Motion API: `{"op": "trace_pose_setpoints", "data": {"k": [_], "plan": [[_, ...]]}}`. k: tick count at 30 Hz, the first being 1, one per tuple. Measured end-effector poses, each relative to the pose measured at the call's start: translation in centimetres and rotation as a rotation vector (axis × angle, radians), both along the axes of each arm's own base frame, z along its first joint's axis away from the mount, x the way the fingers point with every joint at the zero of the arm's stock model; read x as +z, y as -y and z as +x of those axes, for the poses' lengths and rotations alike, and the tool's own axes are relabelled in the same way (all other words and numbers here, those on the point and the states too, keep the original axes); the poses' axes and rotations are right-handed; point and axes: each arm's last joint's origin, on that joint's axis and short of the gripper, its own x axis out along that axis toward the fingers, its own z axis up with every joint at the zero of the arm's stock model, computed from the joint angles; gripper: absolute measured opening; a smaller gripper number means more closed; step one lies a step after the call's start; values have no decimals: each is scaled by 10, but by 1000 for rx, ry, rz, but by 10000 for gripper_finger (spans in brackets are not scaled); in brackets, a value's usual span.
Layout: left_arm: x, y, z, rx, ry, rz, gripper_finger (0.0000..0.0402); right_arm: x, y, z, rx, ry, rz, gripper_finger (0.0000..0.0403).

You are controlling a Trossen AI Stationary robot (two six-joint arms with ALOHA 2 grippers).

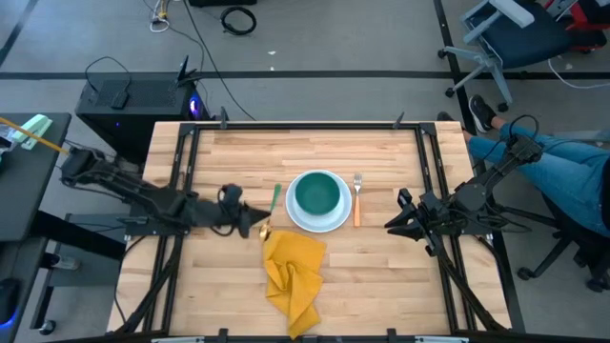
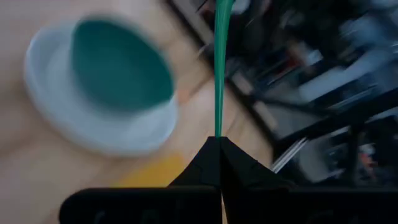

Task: Set table place
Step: Place the gold spoon inside the green bowl

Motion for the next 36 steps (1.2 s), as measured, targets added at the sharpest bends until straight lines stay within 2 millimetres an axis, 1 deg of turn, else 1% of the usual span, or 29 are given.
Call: {"op": "trace_pose_setpoints", "data": {"k": [3, 9, 14, 17, 22, 26, 28, 31, 34, 36], "plan": [[15, -18, 4, 7, 98, 61, 1, 0, 0, 0, 0, 0, 0, 77], [48, -55, 19, 38, 159, 166, 1, 0, 0, 0, 0, -1, 6, 77], [73, -79, 41, 49, 180, 210, 1, 0, 0, 0, 0, -2, 10, 77], [77, -91, 61, 26, 162, 212, 1, 0, 0, 0, 0, -1, 11, 77], [67, -113, 107, -77, 89, 194, 1, 0, 0, 0, 0, -1, 12, 77], [50, -136, 138, -221, 8, 193, 1, 0, 0, 0, 1, -2, 12, 77], [39, -146, 149, -293, -39, 199, 1, 0, 0, 0, 0, -1, 12, 77], [19, -162, 160, -343, -95, 175, 0, 0, 0, 0, 1, -1, 12, 77], [-3, -175, 165, -368, -142, 148, 0, 0, 0, 0, 1, -2, 11, 77], [-15, -184, 167, -376, -166, 160, 0, 0, 0, 0, 0, -1, 8, 77]]}}
